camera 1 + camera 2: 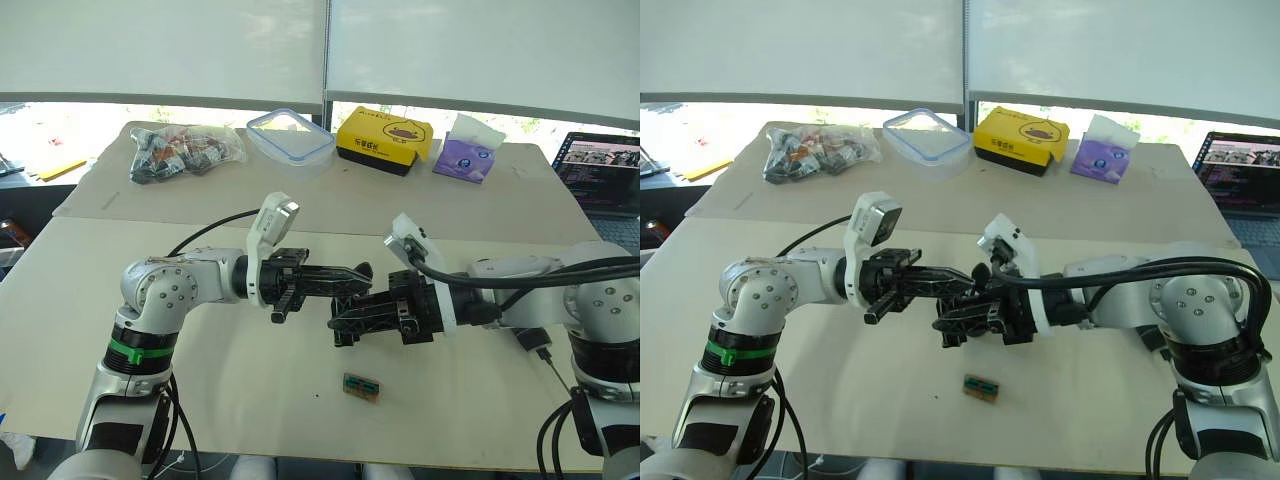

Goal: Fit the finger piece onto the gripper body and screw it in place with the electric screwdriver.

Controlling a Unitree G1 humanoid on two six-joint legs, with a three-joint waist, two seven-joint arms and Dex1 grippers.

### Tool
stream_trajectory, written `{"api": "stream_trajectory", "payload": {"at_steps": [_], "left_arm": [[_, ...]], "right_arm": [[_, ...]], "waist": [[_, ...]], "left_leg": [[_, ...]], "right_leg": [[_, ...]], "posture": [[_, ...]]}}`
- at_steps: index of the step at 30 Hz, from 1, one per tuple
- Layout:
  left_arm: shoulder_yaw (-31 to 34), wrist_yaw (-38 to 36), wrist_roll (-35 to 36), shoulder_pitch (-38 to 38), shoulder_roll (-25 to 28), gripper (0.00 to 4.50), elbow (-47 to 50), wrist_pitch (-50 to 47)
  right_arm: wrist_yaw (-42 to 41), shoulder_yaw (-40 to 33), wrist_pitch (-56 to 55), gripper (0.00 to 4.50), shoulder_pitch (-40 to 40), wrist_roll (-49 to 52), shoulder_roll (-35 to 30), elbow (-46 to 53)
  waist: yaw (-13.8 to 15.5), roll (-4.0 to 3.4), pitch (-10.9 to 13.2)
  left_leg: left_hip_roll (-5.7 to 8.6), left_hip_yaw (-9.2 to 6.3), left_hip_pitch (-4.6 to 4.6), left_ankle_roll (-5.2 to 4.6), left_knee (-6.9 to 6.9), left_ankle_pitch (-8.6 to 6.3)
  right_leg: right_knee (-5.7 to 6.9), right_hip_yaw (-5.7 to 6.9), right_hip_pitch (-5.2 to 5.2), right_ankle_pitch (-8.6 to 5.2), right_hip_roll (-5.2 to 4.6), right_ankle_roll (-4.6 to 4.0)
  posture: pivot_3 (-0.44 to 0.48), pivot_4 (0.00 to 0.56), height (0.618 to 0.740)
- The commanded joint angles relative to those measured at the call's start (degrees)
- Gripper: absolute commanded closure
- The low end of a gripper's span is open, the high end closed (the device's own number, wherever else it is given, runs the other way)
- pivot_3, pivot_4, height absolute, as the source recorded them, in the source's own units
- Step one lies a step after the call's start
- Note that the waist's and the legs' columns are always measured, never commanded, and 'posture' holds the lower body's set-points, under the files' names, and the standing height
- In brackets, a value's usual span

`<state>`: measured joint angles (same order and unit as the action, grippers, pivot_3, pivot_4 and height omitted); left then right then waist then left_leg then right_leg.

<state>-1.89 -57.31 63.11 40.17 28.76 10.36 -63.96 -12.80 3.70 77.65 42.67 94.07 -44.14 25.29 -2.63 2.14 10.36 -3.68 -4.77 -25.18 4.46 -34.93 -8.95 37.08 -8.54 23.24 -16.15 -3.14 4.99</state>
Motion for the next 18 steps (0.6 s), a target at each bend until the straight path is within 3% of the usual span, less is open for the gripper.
{"api": "stream_trajectory", "payload": {"at_steps": [1, 6, 10, 12, 15, 18], "left_arm": [[2.4, 1.4, 2.9, 1.1, 0.1, 4.09, 0.6, -2.0], [5.5, 0.0, -2.0, 1.0, 0.7, 1.86, -0.4, 6.1], [0.5, -15.7, -20.7, -4.8, 10.0, 0.0, -3.3, 29.8], [-2.0, -21.8, -30.1, -8.2, 13.3, 0.0, -9.5, 44.2], [-3.4, -25.2, -39.4, -10.6, 12.4, 0.0, -19.9, 64.1], [-5.3, -24.6, -43.7, -11.1, 9.6, 0.0, -25.4, 70.5]], "right_arm": [[-2.3, -2.2, -2.9, 4.1, -1.2, -1.0, -1.3, 1.8], [-7.9, -5.1, -7.7, 4.1, -6.2, -8.8, -2.7, 6.6], [-16.9, -10.1, -17.3, 4.1, -14.1, -18.1, -2.9, 11.3], [-21.5, -11.8, -22.5, 4.1, -18.8, -23.1, -2.7, 12.3], [-27.8, -11.4, -31.3, 4.1, -24.9, -33.2, -2.7, 12.7], [-33.0, -9.8, -40.6, 4.1, -29.4, -42.6, -1.7, 11.6]], "waist": [[0.0, 0.0, 0.0], [0.1, 0.0, 0.0], [-0.3, -0.06, 0.0], [-0.1, -0.09, 0.0], [0.3, -0.09, 0.0], [1.3, -0.08, 0.0]], "left_leg": [[0.0, 0.0, 0.0, 0.0, 0.0, 0.0], [0.0, 0.0, 0.0, 0.0, -0.01, 0.0], [0.01, 0.0, 0.04, 0.0, 0.11, 0.0], [0.0, 0.02, 0.09, 0.0, 0.19, 0.0], [0.0, 0.01, 0.09, 0.0, 0.14, 0.0], [0.0, 0.02, -0.01, 0.01, -0.06, 0.0]], "right_leg": [[0.0, 0.0, 0.0, -0.01, 0.0, 0.01], [-0.01, 0.0, 0.0, 0.0, 0.0, 0.03], [-0.05, 0.0, 0.01, 0.01, 0.02, -0.01], [-0.05, 0.0, 0.0, 0.0, 0.01, -0.07], [-0.08, 0.03, -0.03, -0.03, 0.0, -0.12], [-0.13, 0.07, -0.08, -0.01, -0.03, -0.06]], "posture": [[0.0, 0.15, 0.74], [0.0, 0.15, 0.74], [0.0, 0.15, 0.74], [0.0, 0.15, 0.74], [0.0, 0.15, 0.74], [0.0, 0.15, 0.74]]}}
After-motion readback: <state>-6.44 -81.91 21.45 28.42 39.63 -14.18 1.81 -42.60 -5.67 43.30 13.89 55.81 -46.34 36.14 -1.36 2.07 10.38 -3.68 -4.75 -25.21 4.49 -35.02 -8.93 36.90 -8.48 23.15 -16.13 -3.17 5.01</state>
